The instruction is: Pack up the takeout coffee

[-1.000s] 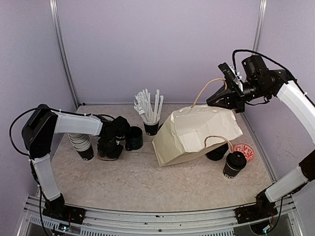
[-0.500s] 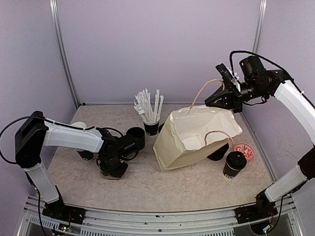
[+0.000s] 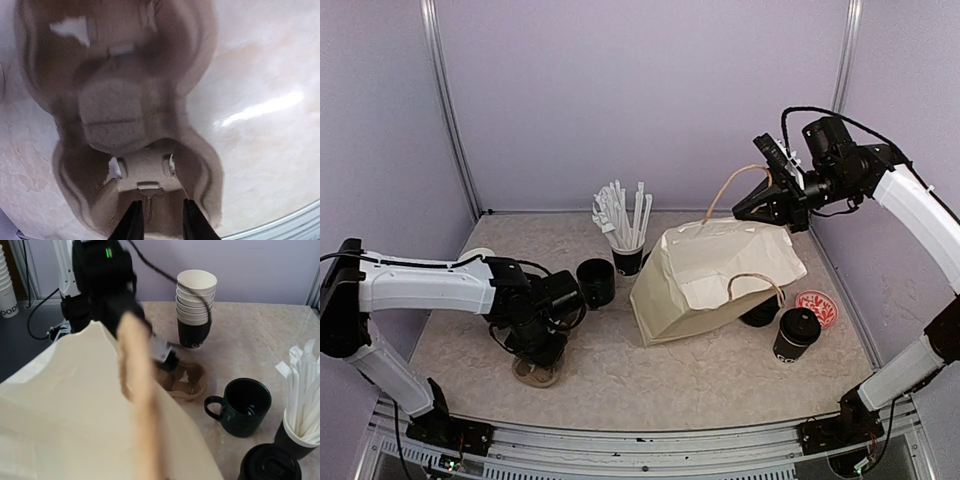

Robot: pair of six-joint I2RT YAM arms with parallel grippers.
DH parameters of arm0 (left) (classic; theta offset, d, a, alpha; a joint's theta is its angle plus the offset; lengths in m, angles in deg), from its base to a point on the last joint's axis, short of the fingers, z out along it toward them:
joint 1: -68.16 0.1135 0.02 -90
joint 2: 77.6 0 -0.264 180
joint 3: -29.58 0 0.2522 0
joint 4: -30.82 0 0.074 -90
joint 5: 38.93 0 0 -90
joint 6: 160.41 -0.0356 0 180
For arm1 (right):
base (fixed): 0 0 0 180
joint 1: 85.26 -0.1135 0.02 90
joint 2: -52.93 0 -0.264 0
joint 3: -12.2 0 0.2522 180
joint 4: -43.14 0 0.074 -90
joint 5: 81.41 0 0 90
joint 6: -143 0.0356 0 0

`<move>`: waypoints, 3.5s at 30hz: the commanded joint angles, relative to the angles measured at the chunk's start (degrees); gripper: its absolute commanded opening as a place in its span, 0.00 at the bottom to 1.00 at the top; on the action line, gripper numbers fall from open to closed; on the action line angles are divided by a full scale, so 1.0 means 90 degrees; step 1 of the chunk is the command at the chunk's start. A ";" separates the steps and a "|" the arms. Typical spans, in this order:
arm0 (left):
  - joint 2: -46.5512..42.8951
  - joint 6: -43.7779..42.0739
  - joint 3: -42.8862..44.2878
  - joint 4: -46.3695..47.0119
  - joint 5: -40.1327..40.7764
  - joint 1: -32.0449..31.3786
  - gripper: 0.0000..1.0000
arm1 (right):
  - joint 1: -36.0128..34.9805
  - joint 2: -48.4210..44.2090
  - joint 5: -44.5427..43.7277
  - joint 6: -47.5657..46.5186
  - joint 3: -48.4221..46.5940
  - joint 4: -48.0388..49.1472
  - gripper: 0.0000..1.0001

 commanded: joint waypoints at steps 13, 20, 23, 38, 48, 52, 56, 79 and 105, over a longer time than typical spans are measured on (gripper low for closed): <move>-0.0021 -0.0382 0.0685 0.0471 -0.0024 0.0911 0.53 | -0.0089 -0.0028 -0.0373 0.0214 0.0276 0.0235 0.00; 0.0078 -0.0391 0.0394 0.0714 -0.0264 0.1116 0.48 | -0.0099 0.0001 -0.0406 0.0240 0.0324 0.0285 0.00; 0.0185 -0.0409 0.0295 0.0849 -0.0393 0.1133 0.46 | -0.0108 0.0018 -0.0412 0.0247 0.0344 0.0303 0.00; 0.0627 -0.0356 0.0262 0.0846 -0.0432 0.1235 0.30 | -0.0176 -0.0013 -0.0470 0.0295 0.0441 0.0374 0.00; -0.0364 -0.0098 0.0810 0.0084 -0.0277 0.1190 0.34 | -0.0277 0.0030 -0.0634 0.0398 0.0414 0.0329 0.00; -0.0389 -0.0017 0.0549 0.0224 -0.0463 0.1164 0.42 | -0.0327 0.0066 -0.0664 0.0411 0.0432 0.0346 0.00; -0.0235 0.0053 0.0249 0.0559 -0.0577 0.1112 0.45 | -0.0376 0.0089 -0.0672 0.0428 0.0416 0.0352 0.00; 0.0703 -0.0205 0.0350 0.0957 -0.0465 0.1380 0.33 | -0.0509 0.0194 -0.0772 0.0438 0.0408 0.0331 0.00; -0.1633 -0.0662 0.3242 -0.0135 0.0742 -0.0131 0.27 | -0.0657 0.0551 -0.0760 0.0550 0.0306 0.0072 0.00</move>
